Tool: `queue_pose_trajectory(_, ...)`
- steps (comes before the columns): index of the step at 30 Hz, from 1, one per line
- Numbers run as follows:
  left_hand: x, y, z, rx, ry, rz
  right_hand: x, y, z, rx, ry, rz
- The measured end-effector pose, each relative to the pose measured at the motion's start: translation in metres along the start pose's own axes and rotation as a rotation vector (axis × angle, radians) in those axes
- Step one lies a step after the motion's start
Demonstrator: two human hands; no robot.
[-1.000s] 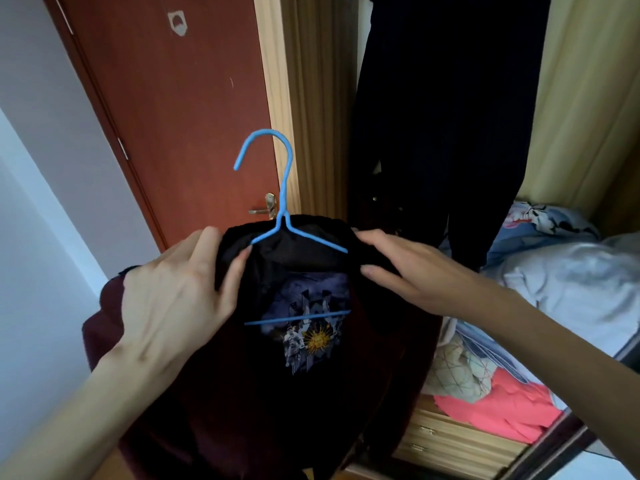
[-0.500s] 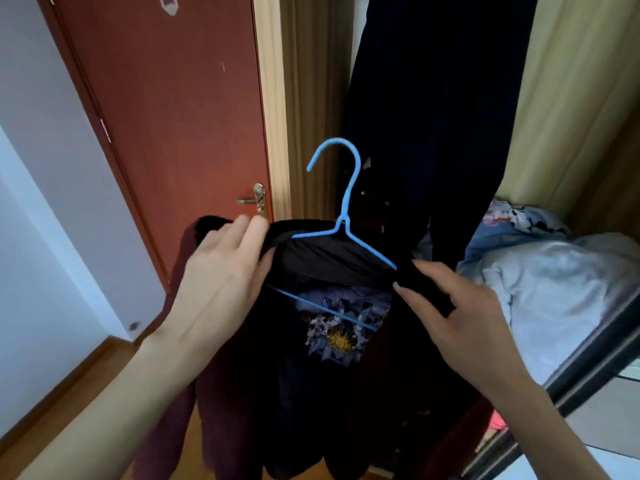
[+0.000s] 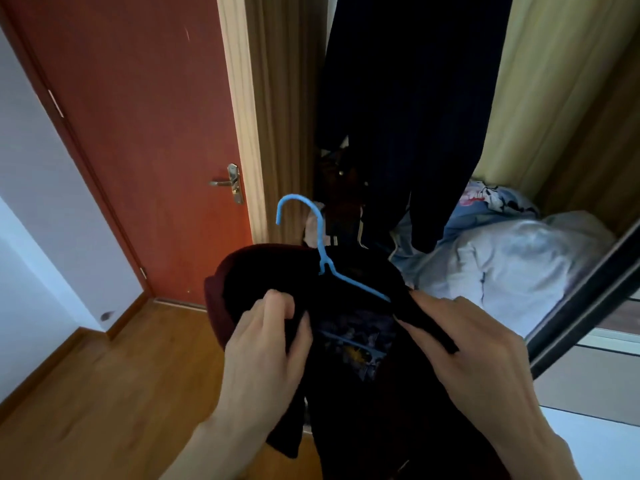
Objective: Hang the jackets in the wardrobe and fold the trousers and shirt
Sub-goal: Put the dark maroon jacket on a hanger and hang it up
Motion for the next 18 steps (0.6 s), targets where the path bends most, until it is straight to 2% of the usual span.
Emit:
queue_pose_trajectory(2,-0.008,0.007,0.010,0.043,-0.061,0.010,-0.003,0.011,-0.004,-0.017,0.000,-0.032)
queue_pose_trajectory(5,-0.040,0.024,0.022,-0.025,-0.126,-0.062,-0.015,0.029,-0.017,-0.130,-0.055,-0.041)
queue_pose_trajectory(9,-0.093,0.023,0.015,-0.120,-0.397,0.203,-0.034,0.044,-0.026,-0.161,-0.052,0.011)
queue_pose_trajectory(11,-0.105,0.018,0.010,-0.087,-0.476,0.242,-0.040,0.045,-0.028,-0.172,-0.043,0.058)
queue_pose_trajectory(14,-0.105,0.010,0.009,0.019,-0.487,0.190,-0.047,0.045,-0.035,-0.124,-0.036,0.044)
queue_pose_trajectory(18,-0.100,0.002,0.007,0.005,-0.400,0.098,-0.038,0.026,-0.042,0.138,0.034,-0.064)
Point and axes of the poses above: each hand's wrist, its own x-axis away from the middle knuckle, its own y-axis out of the back of the hand, z = x × y, the point moved 4 cm from there along -x, towards the middle knuckle
